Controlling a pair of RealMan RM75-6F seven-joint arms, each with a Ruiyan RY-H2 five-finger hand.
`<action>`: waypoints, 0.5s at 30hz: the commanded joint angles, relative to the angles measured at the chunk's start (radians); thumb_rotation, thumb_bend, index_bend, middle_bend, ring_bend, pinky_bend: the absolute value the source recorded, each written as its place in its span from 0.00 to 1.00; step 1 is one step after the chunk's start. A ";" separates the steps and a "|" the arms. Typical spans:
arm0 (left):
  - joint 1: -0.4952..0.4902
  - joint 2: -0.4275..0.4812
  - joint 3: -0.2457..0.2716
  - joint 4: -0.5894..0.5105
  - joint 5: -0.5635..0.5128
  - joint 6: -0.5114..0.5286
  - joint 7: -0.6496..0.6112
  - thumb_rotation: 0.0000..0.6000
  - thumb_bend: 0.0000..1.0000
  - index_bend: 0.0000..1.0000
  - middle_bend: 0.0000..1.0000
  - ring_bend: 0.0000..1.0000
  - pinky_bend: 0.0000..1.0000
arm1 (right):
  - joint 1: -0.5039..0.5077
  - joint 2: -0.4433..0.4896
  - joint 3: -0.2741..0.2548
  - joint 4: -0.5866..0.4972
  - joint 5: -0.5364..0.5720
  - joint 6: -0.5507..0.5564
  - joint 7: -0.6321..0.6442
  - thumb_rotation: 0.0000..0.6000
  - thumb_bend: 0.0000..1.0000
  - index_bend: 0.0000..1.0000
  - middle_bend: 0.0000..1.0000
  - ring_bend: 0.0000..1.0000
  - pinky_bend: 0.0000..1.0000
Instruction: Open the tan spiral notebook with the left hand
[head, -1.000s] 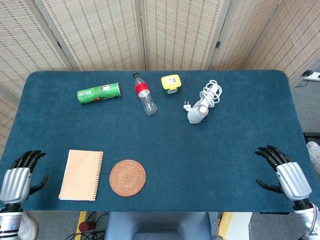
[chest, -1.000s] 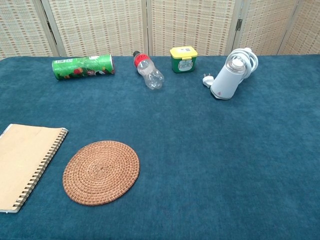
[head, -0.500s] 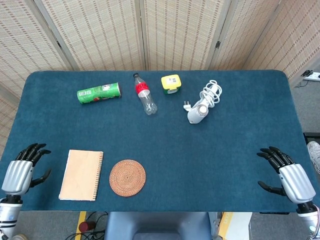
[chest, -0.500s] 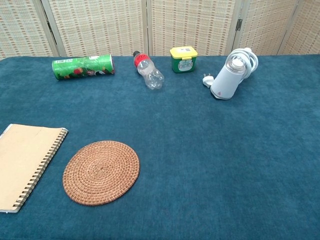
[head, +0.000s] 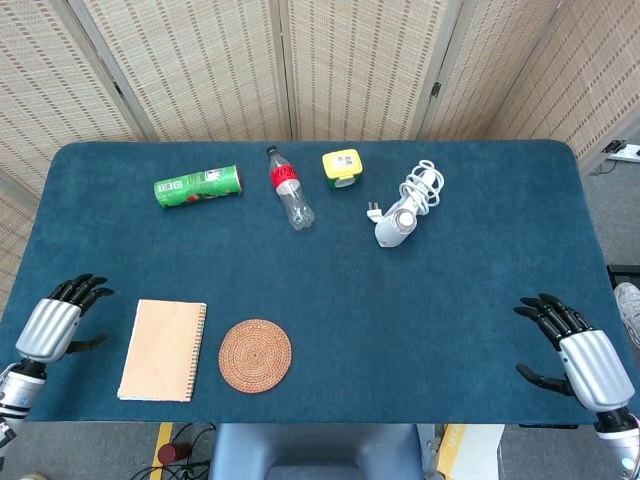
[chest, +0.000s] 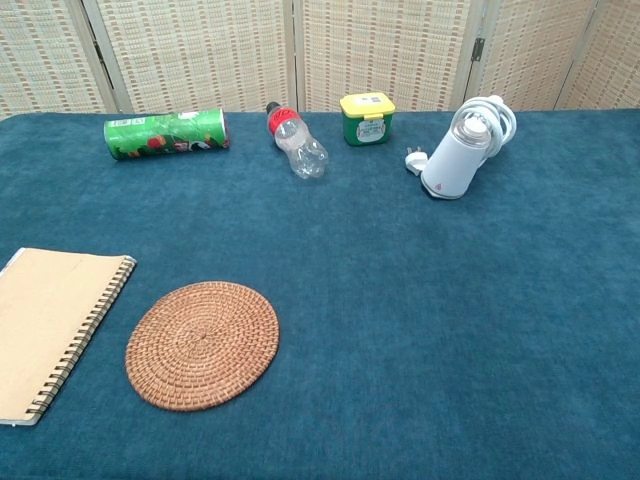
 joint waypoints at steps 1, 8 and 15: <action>-0.027 -0.096 0.037 0.190 0.035 0.019 -0.080 1.00 0.11 0.28 0.22 0.16 0.24 | -0.002 0.004 0.000 -0.009 -0.003 0.004 -0.007 1.00 0.19 0.20 0.21 0.11 0.22; -0.029 -0.199 0.089 0.409 0.084 0.110 -0.126 1.00 0.09 0.27 0.22 0.16 0.24 | -0.001 0.006 -0.001 -0.024 -0.008 -0.002 -0.022 1.00 0.19 0.20 0.21 0.11 0.22; -0.031 -0.261 0.121 0.551 0.093 0.128 -0.161 1.00 0.09 0.27 0.22 0.16 0.24 | 0.001 0.019 0.001 -0.049 -0.014 -0.003 -0.043 1.00 0.19 0.20 0.21 0.11 0.22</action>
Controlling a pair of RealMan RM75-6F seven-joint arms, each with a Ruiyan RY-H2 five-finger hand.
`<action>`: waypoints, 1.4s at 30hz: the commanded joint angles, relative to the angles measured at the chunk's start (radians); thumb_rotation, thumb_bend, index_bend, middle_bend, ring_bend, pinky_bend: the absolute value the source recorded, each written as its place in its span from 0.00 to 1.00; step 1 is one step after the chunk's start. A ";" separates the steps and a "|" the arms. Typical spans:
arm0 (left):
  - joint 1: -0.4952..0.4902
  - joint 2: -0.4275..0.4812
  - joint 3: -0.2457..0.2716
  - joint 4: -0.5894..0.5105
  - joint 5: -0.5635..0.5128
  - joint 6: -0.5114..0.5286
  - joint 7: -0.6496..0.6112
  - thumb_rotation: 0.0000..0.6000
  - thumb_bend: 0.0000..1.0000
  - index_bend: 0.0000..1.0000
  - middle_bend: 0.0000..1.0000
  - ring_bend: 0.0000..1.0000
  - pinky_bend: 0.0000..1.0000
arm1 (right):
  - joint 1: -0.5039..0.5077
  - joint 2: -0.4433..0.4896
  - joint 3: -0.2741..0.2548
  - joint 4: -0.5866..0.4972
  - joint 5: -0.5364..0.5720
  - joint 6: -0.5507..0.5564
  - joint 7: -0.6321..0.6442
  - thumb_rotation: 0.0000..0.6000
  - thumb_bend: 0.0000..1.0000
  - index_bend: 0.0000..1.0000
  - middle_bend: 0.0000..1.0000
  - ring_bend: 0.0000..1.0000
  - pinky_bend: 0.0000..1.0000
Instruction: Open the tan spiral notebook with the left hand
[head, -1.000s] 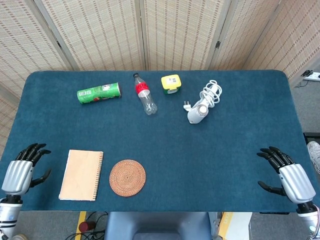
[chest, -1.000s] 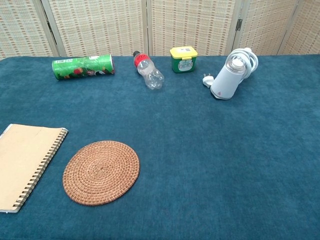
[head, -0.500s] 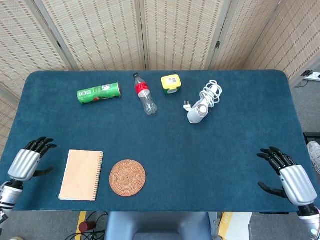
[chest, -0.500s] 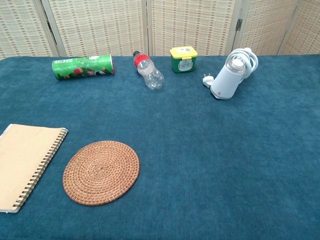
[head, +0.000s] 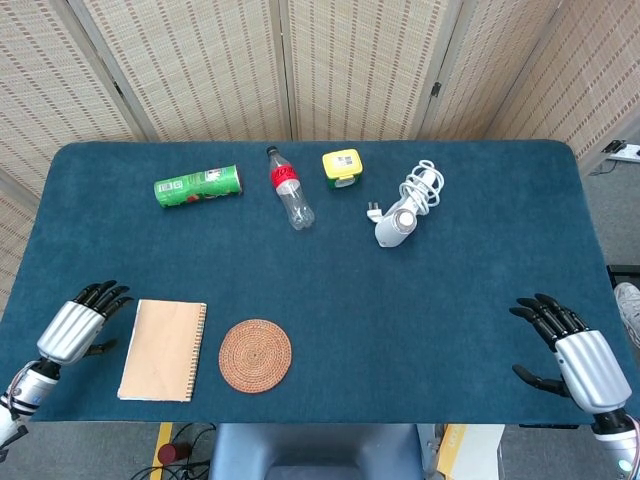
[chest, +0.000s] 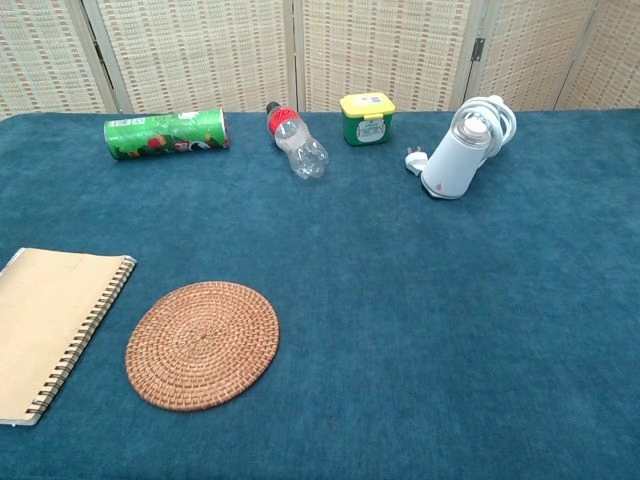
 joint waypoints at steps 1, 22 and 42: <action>0.000 -0.031 0.025 0.056 0.009 0.007 -0.019 1.00 0.09 0.27 0.22 0.16 0.24 | 0.000 0.002 0.000 -0.005 -0.001 -0.001 -0.004 1.00 0.19 0.20 0.21 0.11 0.22; 0.020 -0.067 0.067 0.130 -0.012 -0.078 -0.026 1.00 0.09 0.27 0.22 0.16 0.24 | 0.003 0.000 -0.003 -0.036 0.001 -0.023 -0.043 1.00 0.19 0.20 0.21 0.11 0.22; 0.000 -0.122 0.076 0.121 -0.025 -0.016 -0.087 1.00 0.09 0.27 0.22 0.16 0.24 | -0.005 -0.002 0.000 -0.040 0.008 -0.019 -0.047 1.00 0.19 0.20 0.21 0.11 0.22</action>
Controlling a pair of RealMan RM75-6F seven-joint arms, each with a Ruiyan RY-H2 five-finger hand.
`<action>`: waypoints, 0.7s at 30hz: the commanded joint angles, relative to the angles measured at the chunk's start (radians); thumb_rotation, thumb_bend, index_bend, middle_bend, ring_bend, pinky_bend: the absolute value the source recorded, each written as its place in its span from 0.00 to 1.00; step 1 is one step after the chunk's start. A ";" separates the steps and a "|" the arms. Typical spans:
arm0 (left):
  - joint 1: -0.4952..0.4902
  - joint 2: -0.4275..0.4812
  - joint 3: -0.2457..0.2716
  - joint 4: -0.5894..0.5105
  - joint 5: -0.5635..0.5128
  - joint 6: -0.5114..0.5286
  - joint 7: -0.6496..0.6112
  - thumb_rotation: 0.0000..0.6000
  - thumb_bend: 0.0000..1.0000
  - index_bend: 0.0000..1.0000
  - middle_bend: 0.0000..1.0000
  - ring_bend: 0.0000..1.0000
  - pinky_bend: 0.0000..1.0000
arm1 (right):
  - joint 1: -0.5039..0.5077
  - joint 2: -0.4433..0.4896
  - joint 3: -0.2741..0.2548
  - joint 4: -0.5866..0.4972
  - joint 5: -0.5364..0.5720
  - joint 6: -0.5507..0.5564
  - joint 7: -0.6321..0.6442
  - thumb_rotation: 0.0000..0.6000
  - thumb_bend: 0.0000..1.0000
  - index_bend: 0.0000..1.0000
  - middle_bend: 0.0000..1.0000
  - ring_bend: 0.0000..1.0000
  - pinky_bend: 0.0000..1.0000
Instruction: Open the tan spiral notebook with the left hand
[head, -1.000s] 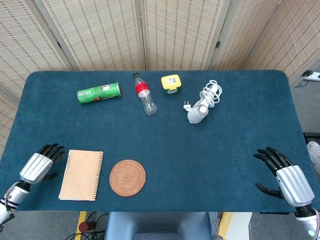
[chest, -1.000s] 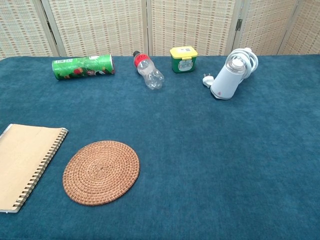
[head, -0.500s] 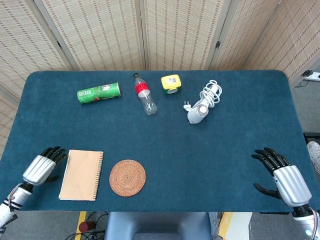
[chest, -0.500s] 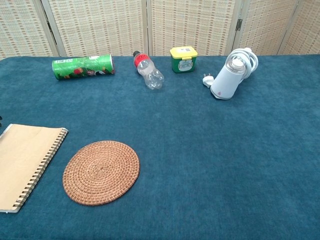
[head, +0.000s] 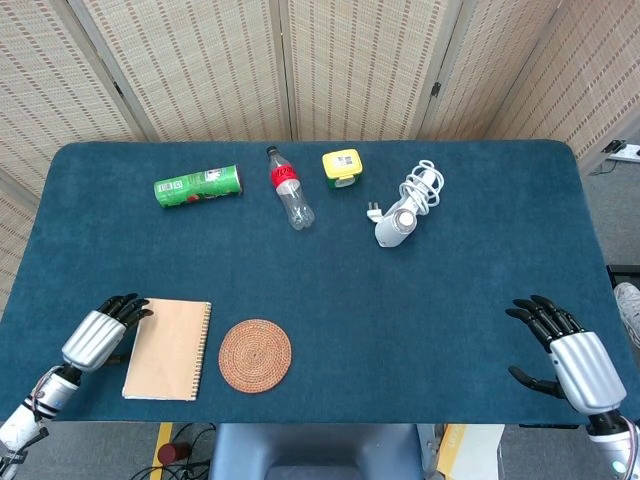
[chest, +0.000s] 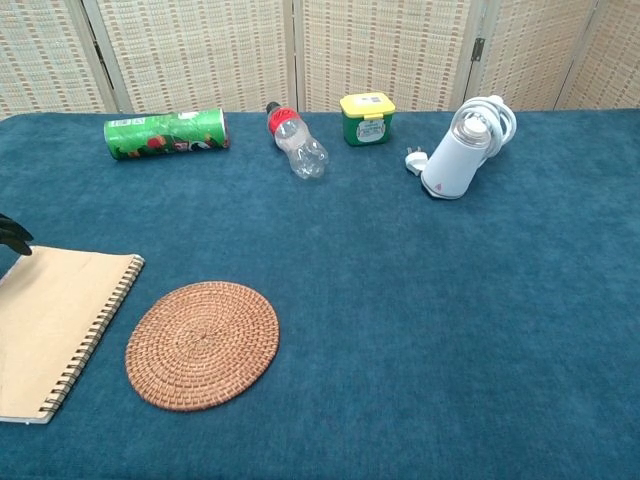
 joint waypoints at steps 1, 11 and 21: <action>-0.004 -0.012 -0.003 -0.001 -0.006 0.013 -0.018 1.00 0.09 0.27 0.22 0.16 0.24 | 0.001 -0.001 0.001 -0.001 -0.001 0.000 -0.001 1.00 0.19 0.20 0.21 0.11 0.22; -0.013 -0.061 -0.024 -0.003 -0.035 0.020 -0.104 1.00 0.09 0.29 0.22 0.16 0.24 | 0.001 -0.006 0.005 0.001 0.001 0.001 -0.002 1.00 0.19 0.20 0.21 0.11 0.22; -0.037 -0.093 -0.049 -0.019 -0.064 0.021 -0.214 1.00 0.23 0.29 0.22 0.16 0.24 | -0.002 -0.005 0.009 -0.006 0.005 0.006 -0.009 1.00 0.19 0.20 0.21 0.11 0.22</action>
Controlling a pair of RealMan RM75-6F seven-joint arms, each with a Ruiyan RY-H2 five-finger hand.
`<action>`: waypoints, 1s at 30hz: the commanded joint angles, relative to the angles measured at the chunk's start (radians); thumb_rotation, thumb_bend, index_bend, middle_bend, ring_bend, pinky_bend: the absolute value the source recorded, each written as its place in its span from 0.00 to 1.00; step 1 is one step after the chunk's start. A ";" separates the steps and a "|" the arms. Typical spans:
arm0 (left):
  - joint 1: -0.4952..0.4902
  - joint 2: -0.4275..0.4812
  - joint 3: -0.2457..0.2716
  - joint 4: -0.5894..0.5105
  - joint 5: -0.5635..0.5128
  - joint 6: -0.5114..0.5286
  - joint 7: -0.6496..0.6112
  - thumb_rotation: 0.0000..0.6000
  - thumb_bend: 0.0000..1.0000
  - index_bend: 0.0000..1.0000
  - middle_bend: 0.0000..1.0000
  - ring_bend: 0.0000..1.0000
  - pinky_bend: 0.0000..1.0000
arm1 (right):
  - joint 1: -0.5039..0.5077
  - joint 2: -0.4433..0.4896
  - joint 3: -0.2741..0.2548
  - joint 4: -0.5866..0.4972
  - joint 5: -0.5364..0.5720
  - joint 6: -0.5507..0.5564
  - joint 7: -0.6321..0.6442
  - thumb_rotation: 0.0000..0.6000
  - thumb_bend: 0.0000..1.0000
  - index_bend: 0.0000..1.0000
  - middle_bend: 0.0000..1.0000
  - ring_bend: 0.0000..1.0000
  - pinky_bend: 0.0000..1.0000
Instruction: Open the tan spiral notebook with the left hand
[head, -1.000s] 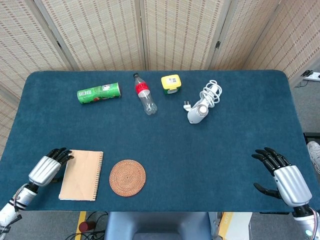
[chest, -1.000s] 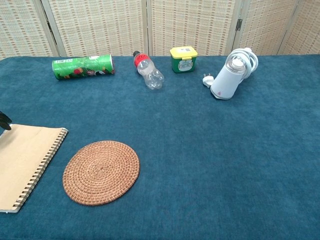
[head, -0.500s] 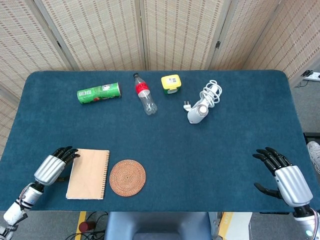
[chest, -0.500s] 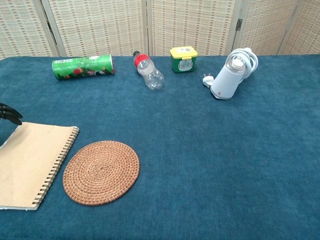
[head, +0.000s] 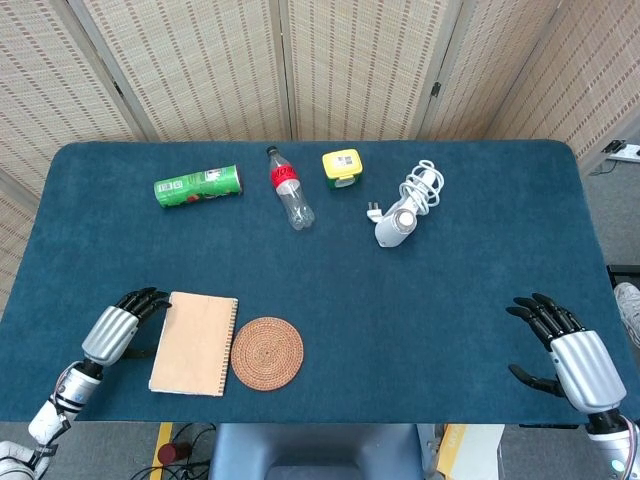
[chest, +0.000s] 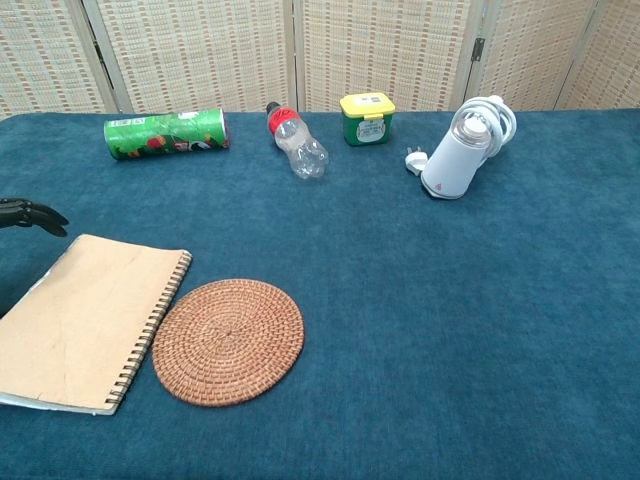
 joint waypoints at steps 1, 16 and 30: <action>-0.013 -0.011 -0.013 -0.008 -0.012 0.015 -0.034 1.00 0.25 0.29 0.22 0.16 0.24 | 0.001 -0.001 0.001 -0.001 0.001 -0.001 -0.002 1.00 0.19 0.20 0.21 0.11 0.22; -0.061 0.008 0.044 -0.052 0.050 0.086 -0.053 1.00 0.45 0.33 0.22 0.15 0.24 | 0.003 -0.009 0.006 0.009 0.005 -0.004 0.009 1.00 0.19 0.20 0.21 0.11 0.22; -0.140 0.071 0.037 -0.279 0.065 0.088 0.014 1.00 0.58 0.60 0.22 0.14 0.24 | 0.002 -0.019 0.007 0.045 0.003 0.009 0.050 1.00 0.19 0.20 0.21 0.11 0.22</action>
